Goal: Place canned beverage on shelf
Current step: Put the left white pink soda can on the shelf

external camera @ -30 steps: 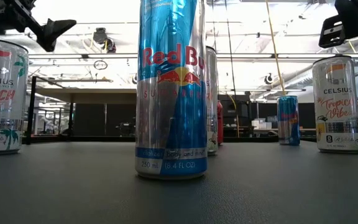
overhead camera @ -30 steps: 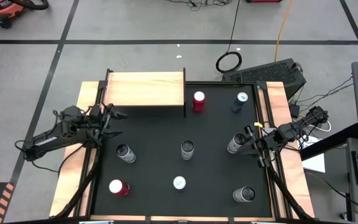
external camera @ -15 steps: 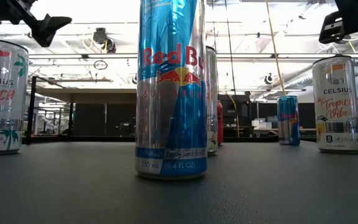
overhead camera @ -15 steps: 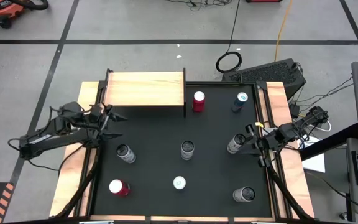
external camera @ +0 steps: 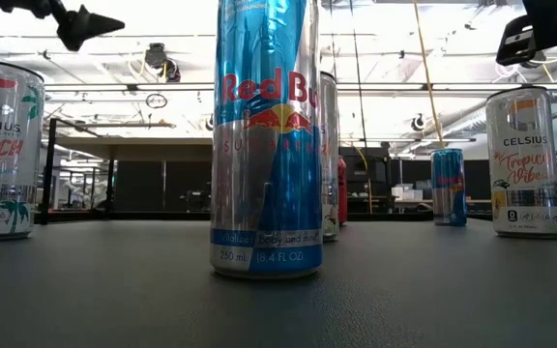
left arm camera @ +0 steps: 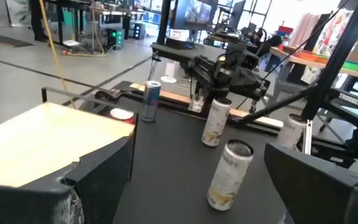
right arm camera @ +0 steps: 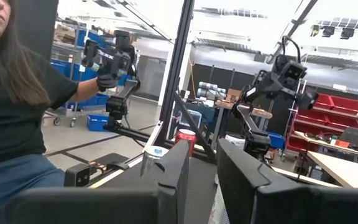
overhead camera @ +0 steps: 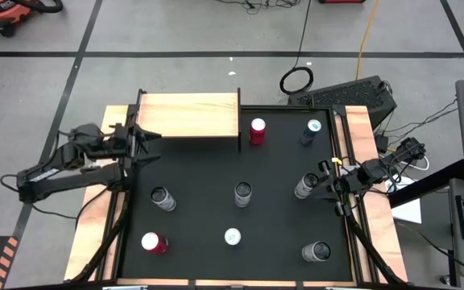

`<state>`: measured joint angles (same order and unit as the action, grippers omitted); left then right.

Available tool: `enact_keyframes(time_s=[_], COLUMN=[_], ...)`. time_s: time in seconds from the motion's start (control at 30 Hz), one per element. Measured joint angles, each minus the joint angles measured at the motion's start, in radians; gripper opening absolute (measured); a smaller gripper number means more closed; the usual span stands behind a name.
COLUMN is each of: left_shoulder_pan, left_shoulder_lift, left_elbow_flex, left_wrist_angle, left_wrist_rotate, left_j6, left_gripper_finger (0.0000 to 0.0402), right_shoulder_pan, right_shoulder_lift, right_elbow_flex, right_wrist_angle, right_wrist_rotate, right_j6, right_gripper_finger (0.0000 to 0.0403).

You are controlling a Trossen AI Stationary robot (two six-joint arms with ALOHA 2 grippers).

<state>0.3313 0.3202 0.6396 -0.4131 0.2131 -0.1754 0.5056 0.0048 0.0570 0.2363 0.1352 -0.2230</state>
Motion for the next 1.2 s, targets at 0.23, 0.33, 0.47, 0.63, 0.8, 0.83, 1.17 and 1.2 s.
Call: enact_keyframes(time_s=[0.23, 0.33, 0.47, 0.63, 0.8, 0.83, 1.17, 1.2], left_shoulder_pan=[0.000, 0.000, 0.000, 0.000, 0.000, 0.000, 0.000, 0.000], left_shoulder_lift=[0.067, 0.065, 0.064, 0.064, 0.065, 0.064, 0.082, 0.088], left_elbow_flex=[0.182, 0.269, 0.328, 0.325, 0.304, 0.301, 0.196, 0.194], left_wrist_angle=[-0.083, -0.223, -0.347, -0.352, -0.313, -0.306, -0.306, -0.303], left_wrist_rotate=[-0.006, -0.068, -0.171, -0.162, -0.127, -0.104, -0.055, -0.058], left_j6=[0.000, 0.000, 0.000, 0.011, 0.027, 0.026, 0.061, 0.060], left_gripper_finger=[0.0373, 0.0373, 0.0373, 0.0373, 0.0373, 0.0373, 0.0373, 0.0373], right_shoulder_pan=[0.000, 0.000, 0.000, 0.000, 0.000, 0.000, 0.000, 0.000], right_shoulder_lift=[0.000, 0.000, 0.000, 0.000, 0.000, 0.000, 0.000, 0.000], right_elbow_flex=[0.000, 0.000, 0.000, 0.000, 0.000, 0.000, 0.000, 0.000], right_wrist_angle=[0.000, 0.000, 0.000, 0.005, 0.033, 0.037, 0.043, 0.047], right_wrist_rotate=[0.000, 0.000, 0.000, 0.000, 0.000, 0.000, 0.000, 0.001], right_j6=[0.001, 0.001, 0.000, 0.000, 0.001, 0.001, 0.001, 0.001], right_gripper_finger=[0.0068, 0.0068, 0.0068, 0.0068, 0.0068, 0.0068, 0.0068, 0.0068])
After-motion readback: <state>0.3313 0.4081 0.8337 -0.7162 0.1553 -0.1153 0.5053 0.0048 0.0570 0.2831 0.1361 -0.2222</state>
